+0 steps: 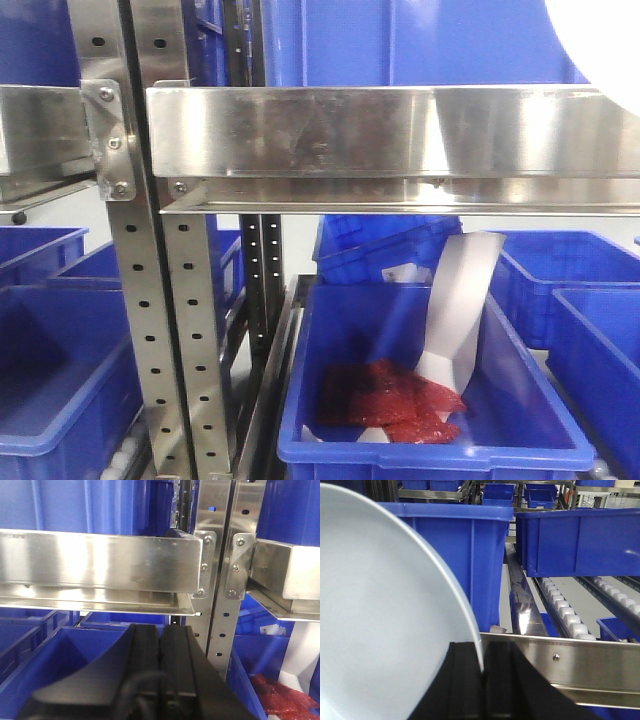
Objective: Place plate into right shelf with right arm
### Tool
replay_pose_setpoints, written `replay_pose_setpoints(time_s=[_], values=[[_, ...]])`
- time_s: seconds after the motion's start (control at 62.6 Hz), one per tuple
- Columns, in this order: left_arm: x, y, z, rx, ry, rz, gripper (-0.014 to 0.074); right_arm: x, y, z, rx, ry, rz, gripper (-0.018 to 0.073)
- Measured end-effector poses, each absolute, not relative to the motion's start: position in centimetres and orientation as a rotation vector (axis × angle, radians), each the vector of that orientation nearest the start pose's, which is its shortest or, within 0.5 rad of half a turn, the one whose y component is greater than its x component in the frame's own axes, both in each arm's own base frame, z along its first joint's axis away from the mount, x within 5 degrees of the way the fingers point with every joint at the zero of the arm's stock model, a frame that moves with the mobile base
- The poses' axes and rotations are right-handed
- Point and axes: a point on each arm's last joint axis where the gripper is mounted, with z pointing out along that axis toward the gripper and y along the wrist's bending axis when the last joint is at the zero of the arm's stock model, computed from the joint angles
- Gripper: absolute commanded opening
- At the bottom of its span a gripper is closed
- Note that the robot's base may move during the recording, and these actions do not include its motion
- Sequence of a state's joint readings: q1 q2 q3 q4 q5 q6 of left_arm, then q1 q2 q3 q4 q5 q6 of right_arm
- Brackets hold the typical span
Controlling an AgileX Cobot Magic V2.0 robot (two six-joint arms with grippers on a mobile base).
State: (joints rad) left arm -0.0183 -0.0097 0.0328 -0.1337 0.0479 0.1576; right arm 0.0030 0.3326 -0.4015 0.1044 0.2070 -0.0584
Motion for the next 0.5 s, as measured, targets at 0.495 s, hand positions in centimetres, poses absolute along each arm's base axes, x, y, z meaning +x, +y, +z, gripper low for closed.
replay_pose_setpoints(time_s=[0.495], values=[[5.70,-0.16,19.83,0.038,1.554,0.000,-0.0128,8.08,0.22,30.78,0.017,1.621,0.053,0.0057]])
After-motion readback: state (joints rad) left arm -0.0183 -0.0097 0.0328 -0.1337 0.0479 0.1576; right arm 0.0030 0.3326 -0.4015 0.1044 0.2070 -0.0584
